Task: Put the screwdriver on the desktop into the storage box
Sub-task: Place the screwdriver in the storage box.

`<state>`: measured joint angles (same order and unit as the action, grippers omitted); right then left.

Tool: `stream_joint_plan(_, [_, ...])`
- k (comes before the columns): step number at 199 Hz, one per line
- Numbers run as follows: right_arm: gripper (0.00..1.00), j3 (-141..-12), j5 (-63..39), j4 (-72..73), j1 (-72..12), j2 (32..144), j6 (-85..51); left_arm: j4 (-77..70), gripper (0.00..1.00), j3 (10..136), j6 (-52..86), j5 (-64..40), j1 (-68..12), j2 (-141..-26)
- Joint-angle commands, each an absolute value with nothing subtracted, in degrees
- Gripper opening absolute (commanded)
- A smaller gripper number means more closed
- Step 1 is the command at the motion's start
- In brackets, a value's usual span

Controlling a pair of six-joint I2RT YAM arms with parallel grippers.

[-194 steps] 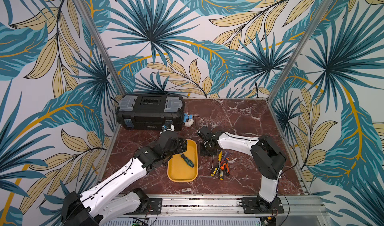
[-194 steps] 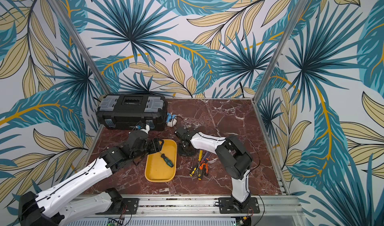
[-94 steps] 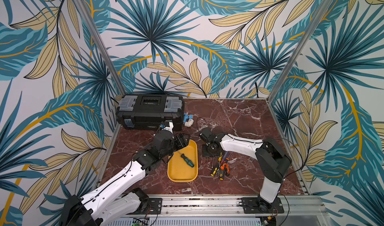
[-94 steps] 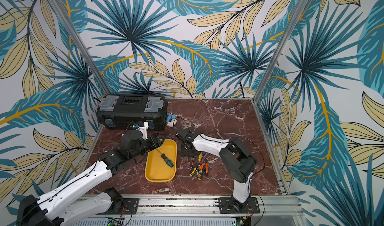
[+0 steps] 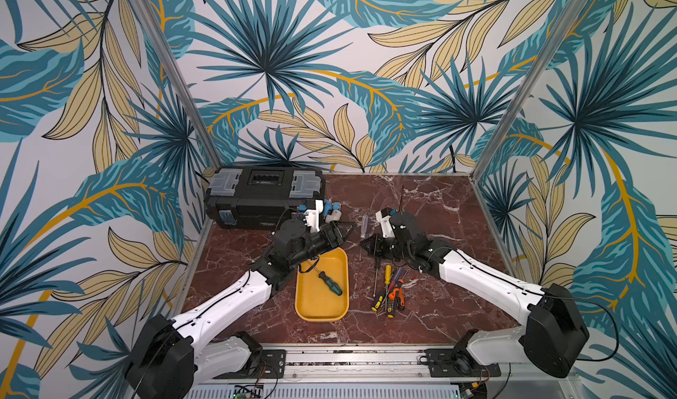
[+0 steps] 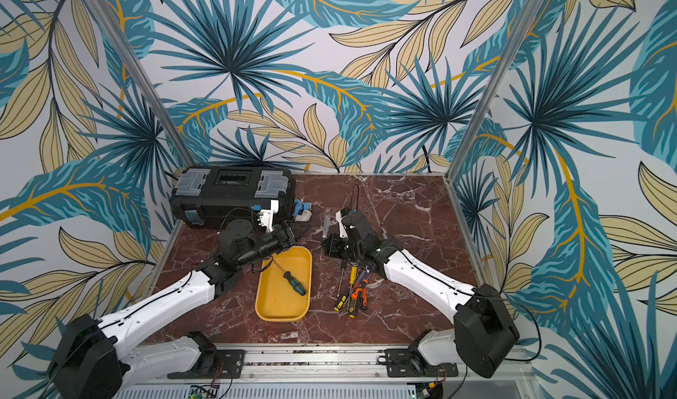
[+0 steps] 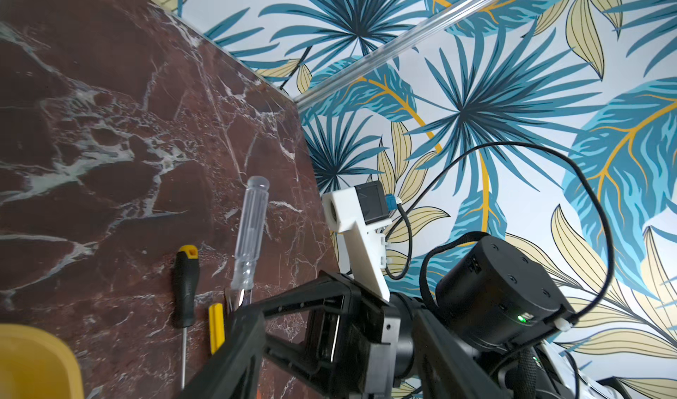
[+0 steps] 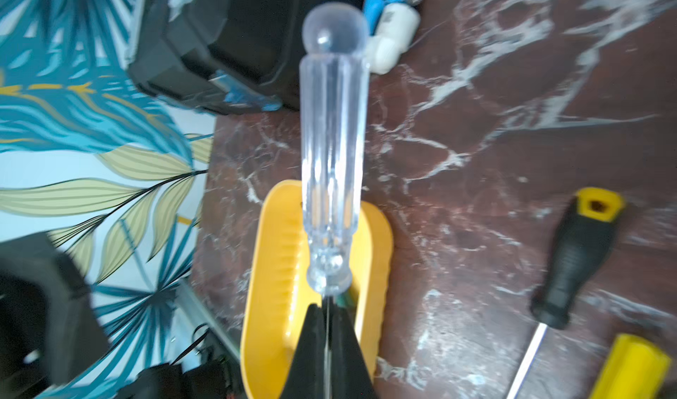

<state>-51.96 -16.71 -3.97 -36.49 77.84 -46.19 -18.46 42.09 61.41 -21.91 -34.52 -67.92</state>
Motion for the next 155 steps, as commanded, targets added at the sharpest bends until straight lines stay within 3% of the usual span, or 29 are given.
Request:
stream_joint_plan(1, [0.0, -48.2, -25.3, 9.9, -36.7, 73.3, -50.2, -17.5, 0.69, 45.0, 58.2, -22.4, -34.9, -66.5])
stream_joint_plan(27, [0.0, -46.6, -25.6, 10.0, -37.8, 69.1, -50.9, -10.4, 0.76, 44.0, 56.3, -15.4, -34.9, -61.0])
stream_joint_plan(63, [0.0, -43.7, -30.8, 19.7, -39.9, 67.4, -55.2, -9.2, 0.75, 44.3, 55.0, -21.5, -35.0, -61.1])
stream_joint_plan(105, [0.0, -44.6, -33.3, 22.5, -41.0, 67.9, -57.5, -28.0, 0.74, 39.0, 60.8, -29.5, -34.9, -62.5])
stream_joint_plan(155, [0.0, -46.2, -35.0, 18.7, -42.2, 67.3, -57.0, -29.1, 0.49, 39.8, 60.9, -28.1, -34.8, -63.6])
